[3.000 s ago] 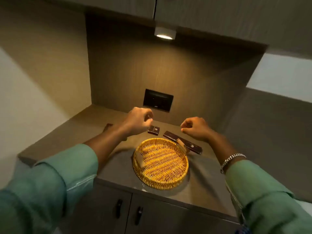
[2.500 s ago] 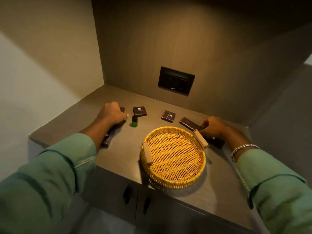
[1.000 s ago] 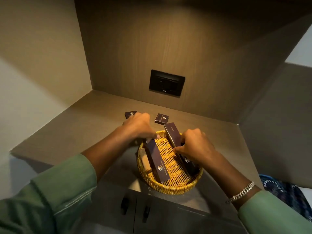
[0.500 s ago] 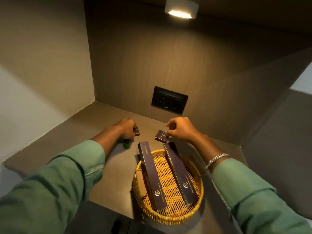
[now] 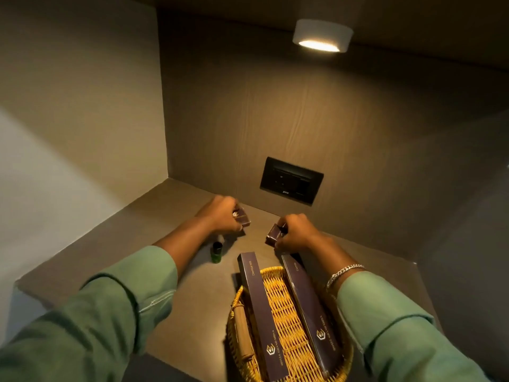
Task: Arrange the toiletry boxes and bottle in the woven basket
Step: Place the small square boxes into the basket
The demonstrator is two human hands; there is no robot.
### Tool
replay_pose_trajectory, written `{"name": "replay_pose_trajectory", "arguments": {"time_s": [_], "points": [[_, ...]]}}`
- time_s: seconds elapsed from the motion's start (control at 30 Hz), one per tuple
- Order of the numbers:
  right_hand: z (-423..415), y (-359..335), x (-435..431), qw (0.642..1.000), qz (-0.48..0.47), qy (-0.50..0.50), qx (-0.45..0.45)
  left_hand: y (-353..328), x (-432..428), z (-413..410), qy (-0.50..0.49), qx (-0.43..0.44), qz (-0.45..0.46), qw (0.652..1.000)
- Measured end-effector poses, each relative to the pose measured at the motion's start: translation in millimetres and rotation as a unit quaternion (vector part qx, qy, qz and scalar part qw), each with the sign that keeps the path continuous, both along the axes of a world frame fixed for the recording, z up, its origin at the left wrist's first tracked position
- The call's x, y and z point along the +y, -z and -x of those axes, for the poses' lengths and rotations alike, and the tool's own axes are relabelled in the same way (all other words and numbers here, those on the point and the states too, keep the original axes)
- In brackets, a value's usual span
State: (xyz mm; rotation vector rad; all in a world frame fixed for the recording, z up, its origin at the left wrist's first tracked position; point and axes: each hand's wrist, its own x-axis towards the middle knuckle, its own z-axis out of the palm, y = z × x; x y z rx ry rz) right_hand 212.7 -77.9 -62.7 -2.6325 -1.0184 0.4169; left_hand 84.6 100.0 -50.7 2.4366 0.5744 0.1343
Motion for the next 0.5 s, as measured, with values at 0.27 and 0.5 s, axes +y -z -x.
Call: {"name": "replay_pose_trajectory", "arguments": {"time_s": [0.27,0.5], "points": [[52.1,-51.1,-67.0,0.993,-0.09,0.059,-0.054,-36.8,-61.6,4.2,0.092,-0.051,-0.045,0.993],[148.4,-47.4,-148.6,0.992,-0.064,0.065,0.089,-21.6,-130.9,35.6,0.187,0.005,-0.174,0.967]]}}
